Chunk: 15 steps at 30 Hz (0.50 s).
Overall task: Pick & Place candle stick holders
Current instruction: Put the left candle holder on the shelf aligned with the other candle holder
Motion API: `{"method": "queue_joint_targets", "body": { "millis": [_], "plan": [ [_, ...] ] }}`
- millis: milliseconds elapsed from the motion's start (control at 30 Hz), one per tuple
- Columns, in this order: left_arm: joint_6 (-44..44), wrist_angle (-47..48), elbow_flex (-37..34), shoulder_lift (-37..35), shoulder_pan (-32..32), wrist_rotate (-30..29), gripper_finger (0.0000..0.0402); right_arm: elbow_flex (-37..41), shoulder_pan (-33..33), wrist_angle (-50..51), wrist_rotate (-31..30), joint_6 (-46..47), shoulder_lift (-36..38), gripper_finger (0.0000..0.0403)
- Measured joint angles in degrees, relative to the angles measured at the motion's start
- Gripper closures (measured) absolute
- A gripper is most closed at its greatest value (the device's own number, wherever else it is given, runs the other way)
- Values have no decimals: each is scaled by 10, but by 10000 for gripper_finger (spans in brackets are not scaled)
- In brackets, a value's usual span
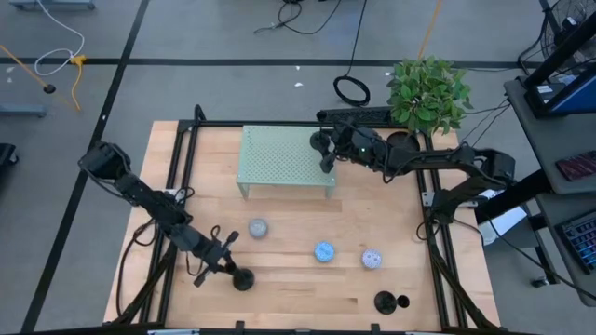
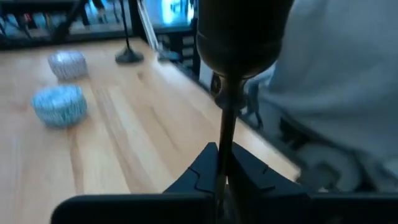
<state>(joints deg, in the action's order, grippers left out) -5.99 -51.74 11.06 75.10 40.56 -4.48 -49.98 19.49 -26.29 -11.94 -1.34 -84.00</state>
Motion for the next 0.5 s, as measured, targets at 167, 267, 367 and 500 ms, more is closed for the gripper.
{"method": "queue_joint_targets", "body": {
  "millis": [167,267,367,500],
  "plan": [
    [1,4,35,-6,0,-7,387,0,-20,34,0,-10,36,161],
    [37,56,79,-12,-1,-7,386,-1,-28,72,-4,-2,64,161],
    [69,176,138,-22,-7,-27,387,-1,-37,103,-30,-2,85,161],
    [69,322,223,-29,-31,-134,385,-1,-50,153,-46,9,112,161]
  ]
}}
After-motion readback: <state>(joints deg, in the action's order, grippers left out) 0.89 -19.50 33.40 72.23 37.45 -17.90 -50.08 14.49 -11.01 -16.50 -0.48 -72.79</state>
